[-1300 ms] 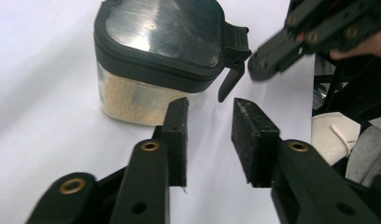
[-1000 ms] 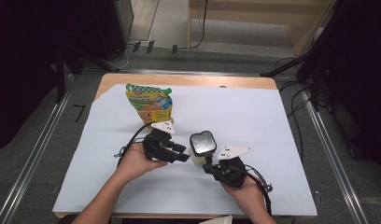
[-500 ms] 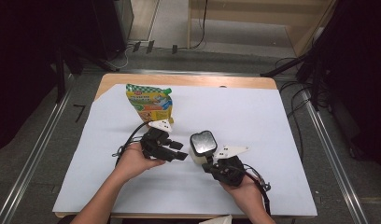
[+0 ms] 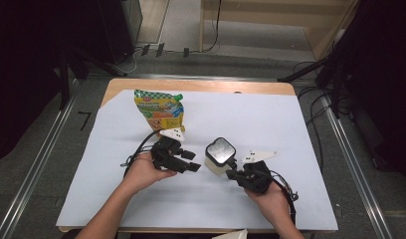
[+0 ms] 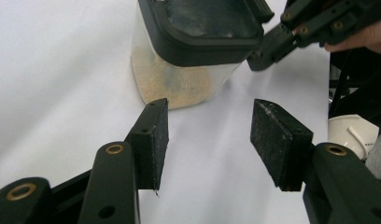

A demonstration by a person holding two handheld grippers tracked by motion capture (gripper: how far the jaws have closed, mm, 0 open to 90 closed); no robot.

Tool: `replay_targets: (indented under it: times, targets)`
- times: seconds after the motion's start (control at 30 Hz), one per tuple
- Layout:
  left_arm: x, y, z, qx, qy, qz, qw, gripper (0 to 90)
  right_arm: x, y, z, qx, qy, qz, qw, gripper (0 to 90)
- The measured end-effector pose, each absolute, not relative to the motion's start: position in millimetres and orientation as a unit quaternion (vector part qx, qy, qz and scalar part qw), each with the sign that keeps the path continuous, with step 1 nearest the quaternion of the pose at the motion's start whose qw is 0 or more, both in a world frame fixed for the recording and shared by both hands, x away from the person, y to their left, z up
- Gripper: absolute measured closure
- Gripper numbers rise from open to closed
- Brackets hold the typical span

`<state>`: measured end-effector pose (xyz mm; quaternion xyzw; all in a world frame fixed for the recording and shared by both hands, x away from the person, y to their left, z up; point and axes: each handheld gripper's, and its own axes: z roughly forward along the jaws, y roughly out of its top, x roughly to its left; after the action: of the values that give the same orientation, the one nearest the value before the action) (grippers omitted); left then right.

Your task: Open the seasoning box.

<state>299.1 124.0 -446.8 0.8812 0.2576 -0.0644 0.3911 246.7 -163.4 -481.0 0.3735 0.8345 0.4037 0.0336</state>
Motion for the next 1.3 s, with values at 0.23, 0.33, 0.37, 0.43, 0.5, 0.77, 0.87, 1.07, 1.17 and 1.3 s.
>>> replay_targets:
  times: [0.23, 0.33, 0.37, 0.43, 0.5, 0.77, 0.87, 1.07, 1.17, 1.3]
  targets:
    - [300.3, 121.9, -448.8, 0.882, 0.257, -0.068, 0.389, 47.3, 255.6, -175.7, -480.2, 0.390, 0.828, 0.403, 0.032, 90.0]
    - [301.5, 120.6, -450.8, 0.882, 0.257, -0.071, 0.389, 46.3, 259.2, -180.9, -480.3, 0.392, 0.827, 0.402, 0.035, 90.0]
    - [301.8, 120.0, -451.2, 0.881, 0.258, -0.072, 0.390, 45.9, 260.4, -182.4, -480.4, 0.392, 0.827, 0.402, 0.036, 90.0]
    - [302.4, 118.8, -452.4, 0.880, 0.256, -0.072, 0.394, 45.1, 263.0, -185.3, -480.6, 0.389, 0.828, 0.402, 0.039, 90.0]
    - [302.9, 117.2, -453.1, 0.880, 0.255, -0.072, 0.394, 44.3, 265.7, -187.6, -481.2, 0.390, 0.828, 0.402, 0.038, 90.0]
    - [308.4, 108.1, -454.0, 0.880, 0.245, -0.078, 0.400, 41.8, 277.2, -195.5, -481.8, 0.395, 0.826, 0.400, 0.045, 90.0]
    - [312.3, 103.4, -454.7, 0.881, 0.241, -0.073, 0.401, 37.7, 282.7, -198.7, -482.4, 0.401, 0.823, 0.401, 0.047, 90.0]
    - [320.6, 97.6, -455.2, 0.880, 0.238, -0.069, 0.405, 28.4, 290.5, -200.8, -483.5, 0.406, 0.820, 0.400, 0.050, 90.0]
    - [326.1, 94.7, -454.3, 0.877, 0.239, -0.077, 0.409, 26.5, 291.3, -202.2, -482.8, 0.408, 0.820, 0.399, 0.047, 90.0]
    - [329.8, 87.3, -451.6, 0.884, 0.224, -0.073, 0.404, 23.3, 288.8, -205.9, -477.9, 0.406, 0.821, 0.400, 0.047, 90.0]
